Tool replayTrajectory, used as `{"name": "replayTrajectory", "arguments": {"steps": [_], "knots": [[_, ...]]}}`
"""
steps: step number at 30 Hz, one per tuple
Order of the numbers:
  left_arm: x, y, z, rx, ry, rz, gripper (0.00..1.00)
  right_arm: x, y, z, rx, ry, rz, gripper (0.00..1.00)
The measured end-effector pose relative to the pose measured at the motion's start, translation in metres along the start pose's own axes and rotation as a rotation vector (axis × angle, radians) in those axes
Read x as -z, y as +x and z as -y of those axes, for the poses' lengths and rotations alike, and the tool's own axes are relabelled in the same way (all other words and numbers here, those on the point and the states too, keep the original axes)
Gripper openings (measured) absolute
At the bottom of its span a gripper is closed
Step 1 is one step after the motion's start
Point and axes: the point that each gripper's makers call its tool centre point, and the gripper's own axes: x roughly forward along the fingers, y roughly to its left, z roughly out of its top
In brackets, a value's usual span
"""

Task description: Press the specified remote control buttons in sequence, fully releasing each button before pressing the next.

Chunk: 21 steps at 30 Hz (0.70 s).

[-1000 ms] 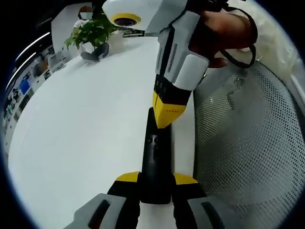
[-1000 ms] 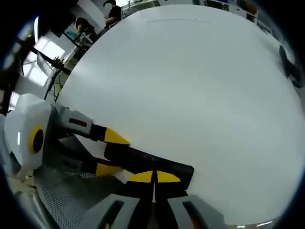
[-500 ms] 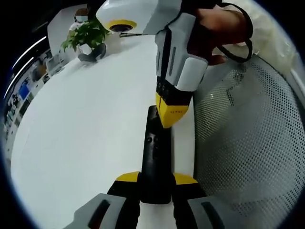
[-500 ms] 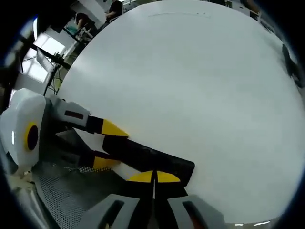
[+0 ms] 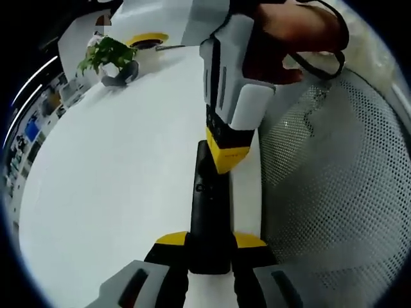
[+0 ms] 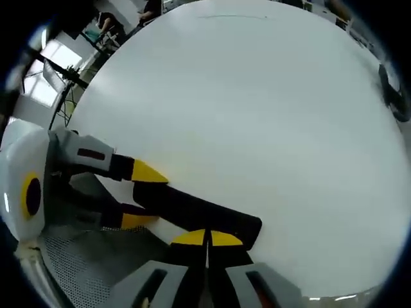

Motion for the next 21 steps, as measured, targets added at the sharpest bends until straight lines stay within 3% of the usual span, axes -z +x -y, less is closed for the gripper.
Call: {"name": "replayTrajectory", "arguments": {"steps": [7,16,21], "knots": [[0.0028,-0.0026,0.0000,0.015,-0.001,-0.005,0.24,-0.0017,0.0017,0.0019,-0.017,0.042,-0.016,0.00],[0.0096,-0.0058,0.0001,0.002,-0.011,-0.013,0.25,-0.0022,0.0030,0.0019,-0.014,0.062,0.015,0.00],[0.0101,-0.0058,0.0001,0.008,-0.007,-0.019,0.24,-0.0021,0.0020,0.0026,-0.050,0.082,0.024,0.00]]}}
